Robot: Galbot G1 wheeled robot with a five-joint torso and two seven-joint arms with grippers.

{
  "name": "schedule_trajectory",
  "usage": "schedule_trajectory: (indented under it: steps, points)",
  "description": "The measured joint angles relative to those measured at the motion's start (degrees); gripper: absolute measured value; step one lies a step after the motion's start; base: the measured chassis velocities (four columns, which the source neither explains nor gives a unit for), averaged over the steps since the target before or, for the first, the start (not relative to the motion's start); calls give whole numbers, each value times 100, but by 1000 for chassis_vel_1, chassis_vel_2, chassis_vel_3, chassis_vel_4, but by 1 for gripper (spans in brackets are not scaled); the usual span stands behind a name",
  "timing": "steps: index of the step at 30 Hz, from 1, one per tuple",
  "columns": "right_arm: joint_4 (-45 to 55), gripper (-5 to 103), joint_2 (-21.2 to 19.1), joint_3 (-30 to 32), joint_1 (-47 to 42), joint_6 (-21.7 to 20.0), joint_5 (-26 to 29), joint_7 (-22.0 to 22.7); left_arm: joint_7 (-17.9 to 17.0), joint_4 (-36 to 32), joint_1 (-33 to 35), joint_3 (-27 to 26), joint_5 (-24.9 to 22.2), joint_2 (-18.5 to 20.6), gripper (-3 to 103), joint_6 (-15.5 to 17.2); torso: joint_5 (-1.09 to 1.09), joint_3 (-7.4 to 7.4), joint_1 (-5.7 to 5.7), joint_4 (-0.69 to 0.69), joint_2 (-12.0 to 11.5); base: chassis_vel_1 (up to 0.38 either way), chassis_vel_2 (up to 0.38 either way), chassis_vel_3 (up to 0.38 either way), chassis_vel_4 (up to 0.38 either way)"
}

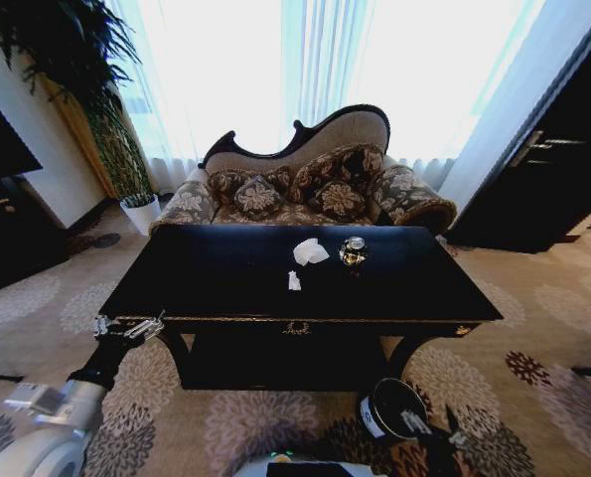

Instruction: Move to the front of the table and place the trash on the table into the trash bin.

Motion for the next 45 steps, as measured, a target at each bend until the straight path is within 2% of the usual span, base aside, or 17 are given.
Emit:
schedule_trajectory:
  steps: [4,6,7,11,12,14,16,17,21,22,26,27,31,32,34,41,45]
  points:
    - [745,100,-98,352,-86,-366,223,55,-1,0,0,0,0,0,100,0,-1,0,0,1,0,0,0,0,0]
    - [1256,100,-256,564,40,-874,404,66,-1,0,0,-1,0,0,100,0,-1,0,0,0,0,0,0,0,0]
    - [1256,100,-256,564,40,-874,404,66,-1,0,0,-1,0,0,100,0,-1,0,0,0,0,0,0,0,0]
    - [1794,100,-719,626,672,-1945,719,119,-1,0,0,-1,0,1,100,1,1,1,0,0,0,0,0,0,0]
    - [1794,100,-719,626,672,-1945,719,119,-1,0,0,-1,0,1,100,1,1,1,0,0,0,0,0,0,0]
    - [1940,100,-1327,521,1134,-2578,908,250,-1,0,-1,-1,0,1,100,0,2,1,0,2,-1,0,0,0,0]
    - [1993,100,-1870,465,1424,-2986,1123,363,0,1,0,-1,0,2,100,1,0,1,1,4,-1,0,0,0,0]
    - [1993,100,-1870,465,1424,-2986,1123,363,0,1,0,-1,0,2,100,1,0,1,1,4,-1,0,0,0,0]
    - [1942,100,-2668,316,2000,-3652,1777,637,0,1,0,0,0,1,100,1,0,1,1,2,-1,0,0,0,0]
    - [1942,100,-2668,316,2000,-3652,1777,637,0,1,0,0,0,1,100,1,0,1,1,2,-1,0,0,0,0]
    - [1557,100,-3320,-274,2919,-4090,2447,889,-1,0,0,0,0,0,100,1,0,1,0,1,-1,0,0,0,0]
    - [1557,100,-3320,-274,2919,-4090,2447,889,-1,0,0,0,0,0,100,1,0,1,0,1,-1,0,0,0,0]
    - [953,100,-3925,-1234,3962,-4273,2894,1037,-2,0,0,0,0,0,100,1,1,2,1,1,-2,0,0,0,0]
    - [953,100,-3925,-1234,3962,-4273,2894,1037,-2,0,0,0,0,0,100,1,1,2,1,1,-2,0,0,0,0]
    - [623,100,-4132,-1756,4578,-4279,2976,1031,-1,0,0,0,0,0,100,0,0,1,1,1,-1,0,0,0,0]
    - [-99,100,-4251,-3172,6079,-4284,2974,1017,-1,0,0,0,0,0,100,0,0,1,2,2,-2,0,0,0,0]
    - [-388,100,-4204,-3513,6443,-4282,2949,974,-1,-1,0,0,0,0,100,0,1,1,1,1,-1,0,0,0,0]
